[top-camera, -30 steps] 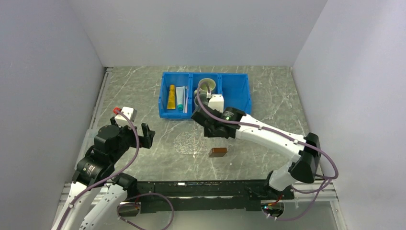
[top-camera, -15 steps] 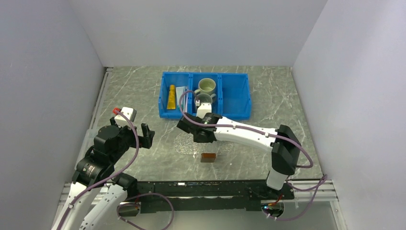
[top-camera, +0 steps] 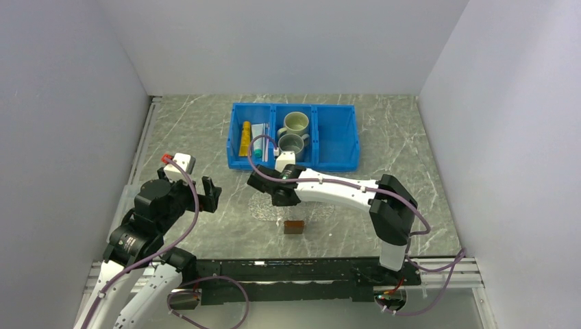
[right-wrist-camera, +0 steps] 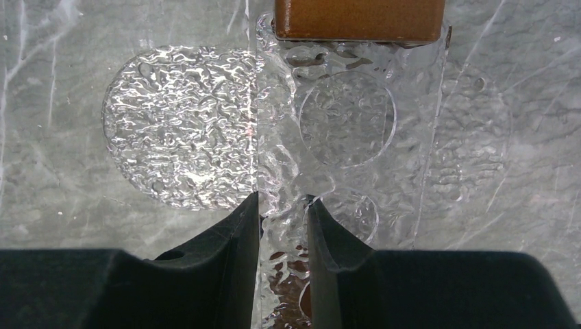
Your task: Prepare toiletry sets of a toothbrush and toothpaste on the tray
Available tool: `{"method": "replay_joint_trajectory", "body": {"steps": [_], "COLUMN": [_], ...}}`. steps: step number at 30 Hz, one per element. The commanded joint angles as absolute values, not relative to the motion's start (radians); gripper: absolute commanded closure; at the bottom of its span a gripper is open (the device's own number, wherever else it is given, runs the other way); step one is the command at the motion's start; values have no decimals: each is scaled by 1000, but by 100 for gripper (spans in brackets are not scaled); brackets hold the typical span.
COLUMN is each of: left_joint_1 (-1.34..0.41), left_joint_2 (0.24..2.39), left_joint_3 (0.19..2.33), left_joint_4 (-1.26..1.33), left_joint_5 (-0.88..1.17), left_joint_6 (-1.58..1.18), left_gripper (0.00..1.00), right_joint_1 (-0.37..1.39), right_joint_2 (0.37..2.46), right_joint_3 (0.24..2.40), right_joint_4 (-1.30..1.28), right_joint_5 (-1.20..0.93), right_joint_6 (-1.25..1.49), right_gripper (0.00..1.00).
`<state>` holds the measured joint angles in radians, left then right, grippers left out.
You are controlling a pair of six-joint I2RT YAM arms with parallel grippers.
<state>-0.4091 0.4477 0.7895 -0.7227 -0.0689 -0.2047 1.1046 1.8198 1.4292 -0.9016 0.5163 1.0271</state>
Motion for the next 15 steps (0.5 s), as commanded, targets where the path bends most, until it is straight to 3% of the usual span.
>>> {"method": "replay_joint_trajectory", "body": {"steps": [1, 15], "left_joint_1": [-413, -413], "left_joint_2": [449, 452], "left_joint_3": [795, 794], "left_joint_4": [-703, -703], "left_joint_5": [-77, -81], "left_joint_6": [-212, -211], "left_gripper": [1, 1], "right_joint_1": [1091, 1065], "right_joint_2": [1816, 1864], "right_joint_3": [1431, 1432], "right_joint_4": [-841, -810], "right_joint_5": [528, 523], "right_joint_6": [999, 970], "right_gripper": [100, 100]}}
